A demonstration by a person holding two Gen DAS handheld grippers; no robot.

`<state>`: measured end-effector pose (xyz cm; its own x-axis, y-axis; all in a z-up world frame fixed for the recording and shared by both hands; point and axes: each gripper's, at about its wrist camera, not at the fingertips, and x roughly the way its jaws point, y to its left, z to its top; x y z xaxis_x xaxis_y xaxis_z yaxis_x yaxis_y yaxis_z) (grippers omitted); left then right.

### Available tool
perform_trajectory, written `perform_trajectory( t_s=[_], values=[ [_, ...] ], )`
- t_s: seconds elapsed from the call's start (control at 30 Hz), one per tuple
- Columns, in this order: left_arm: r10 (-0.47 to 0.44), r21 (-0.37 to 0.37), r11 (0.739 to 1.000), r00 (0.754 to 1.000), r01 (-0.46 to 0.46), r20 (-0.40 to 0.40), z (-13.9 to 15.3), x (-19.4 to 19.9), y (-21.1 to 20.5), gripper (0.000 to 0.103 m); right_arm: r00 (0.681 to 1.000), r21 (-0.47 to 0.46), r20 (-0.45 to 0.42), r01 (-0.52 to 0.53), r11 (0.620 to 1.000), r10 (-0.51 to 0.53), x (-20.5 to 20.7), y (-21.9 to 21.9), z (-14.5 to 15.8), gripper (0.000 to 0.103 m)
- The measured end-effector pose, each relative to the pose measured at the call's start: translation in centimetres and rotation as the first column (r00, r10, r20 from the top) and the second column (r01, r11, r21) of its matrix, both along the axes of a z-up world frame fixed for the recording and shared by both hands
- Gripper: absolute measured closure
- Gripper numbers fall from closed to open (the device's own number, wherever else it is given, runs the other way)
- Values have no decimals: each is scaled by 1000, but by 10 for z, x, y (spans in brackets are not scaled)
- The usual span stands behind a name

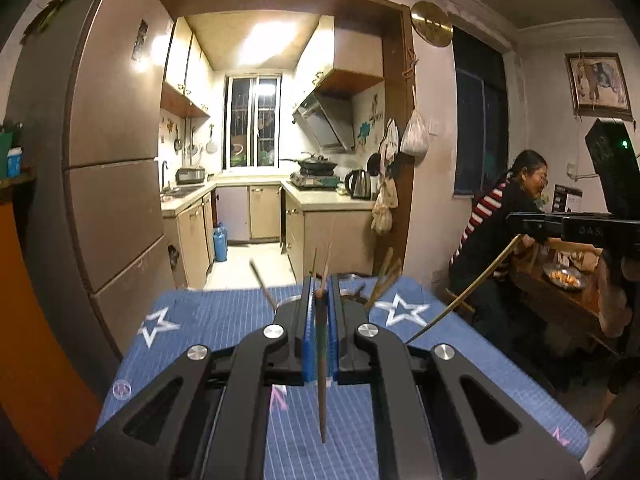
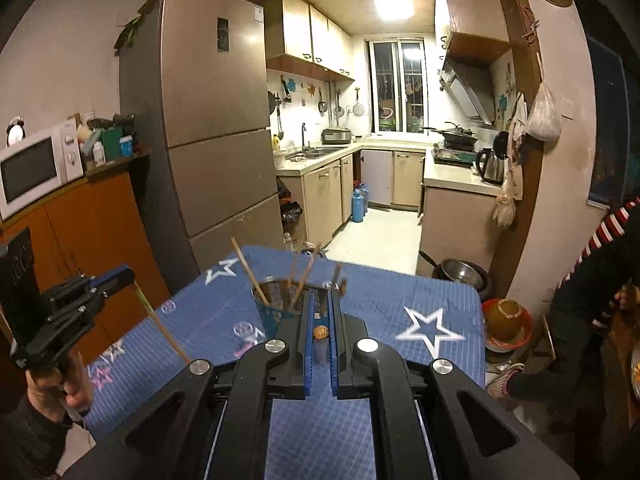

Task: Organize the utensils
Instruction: 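Lower both chopsticks into the basket and open both grippers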

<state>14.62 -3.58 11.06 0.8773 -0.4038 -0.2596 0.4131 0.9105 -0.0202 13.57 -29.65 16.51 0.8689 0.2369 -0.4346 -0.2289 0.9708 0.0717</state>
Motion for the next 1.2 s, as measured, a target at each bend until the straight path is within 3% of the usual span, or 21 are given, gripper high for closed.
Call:
perform_trajectory(
  t_s=[0.37,0.63,0.9,1.2],
  values=[
    [30,-13,999,998,-29,58,72,49,-18,98,1000,15,-27,-8,1000,8,58,9,66,95],
    [58,-6,998,996,-58,61,99,86,-37,98,998,9,-61,-6,1000,6,98,23,80,95],
    [87,4,996,996,-87,16,85,126,-47,98,994,-26,-109,0,1000,-2,133,38,63,95],
    [113,35,993,991,-111,-73,39,164,-48,98,983,-37,-182,-15,999,8,165,53,16,95]
  ],
)
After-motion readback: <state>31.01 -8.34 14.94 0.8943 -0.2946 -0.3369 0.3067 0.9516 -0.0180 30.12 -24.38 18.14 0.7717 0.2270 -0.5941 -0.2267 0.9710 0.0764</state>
